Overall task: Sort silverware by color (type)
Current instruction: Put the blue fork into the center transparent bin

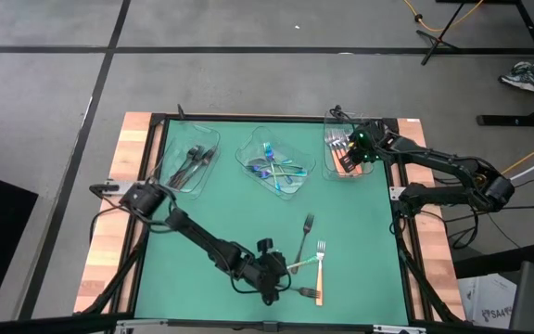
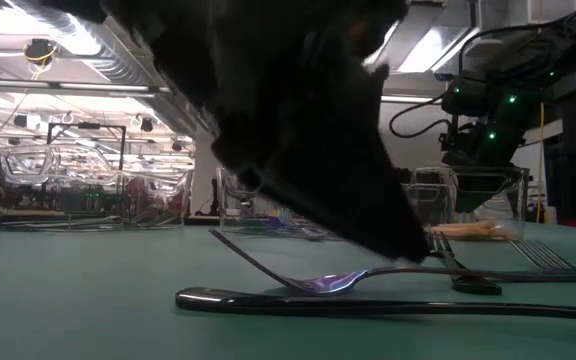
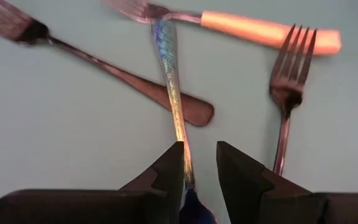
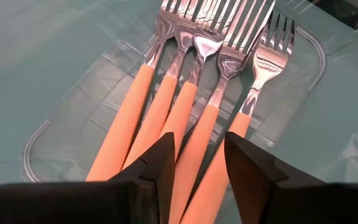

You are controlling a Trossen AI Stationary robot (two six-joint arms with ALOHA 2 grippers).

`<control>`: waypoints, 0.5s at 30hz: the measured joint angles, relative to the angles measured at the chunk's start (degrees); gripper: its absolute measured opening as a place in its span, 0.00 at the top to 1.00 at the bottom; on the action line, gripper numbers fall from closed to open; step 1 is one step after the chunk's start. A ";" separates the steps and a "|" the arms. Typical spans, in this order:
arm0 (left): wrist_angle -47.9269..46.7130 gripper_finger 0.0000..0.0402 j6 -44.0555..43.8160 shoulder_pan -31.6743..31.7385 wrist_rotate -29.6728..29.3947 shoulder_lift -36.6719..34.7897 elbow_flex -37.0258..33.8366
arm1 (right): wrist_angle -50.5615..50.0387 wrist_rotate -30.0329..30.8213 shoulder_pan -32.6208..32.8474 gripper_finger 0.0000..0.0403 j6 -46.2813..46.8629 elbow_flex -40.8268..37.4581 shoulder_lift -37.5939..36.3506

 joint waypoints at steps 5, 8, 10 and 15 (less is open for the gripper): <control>-0.91 0.78 0.00 0.02 0.51 1.06 0.00 | 0.00 0.00 0.00 0.69 0.00 0.00 0.00; -0.97 0.78 -0.01 0.00 0.52 1.48 0.02 | -0.01 0.00 0.00 0.69 0.00 0.00 0.00; -1.33 0.78 0.01 0.04 0.63 1.55 0.06 | 0.01 -0.01 0.00 0.69 0.02 0.00 0.00; -2.44 0.80 0.03 0.07 0.65 1.55 0.07 | 0.01 -0.01 0.00 0.69 0.01 0.00 0.00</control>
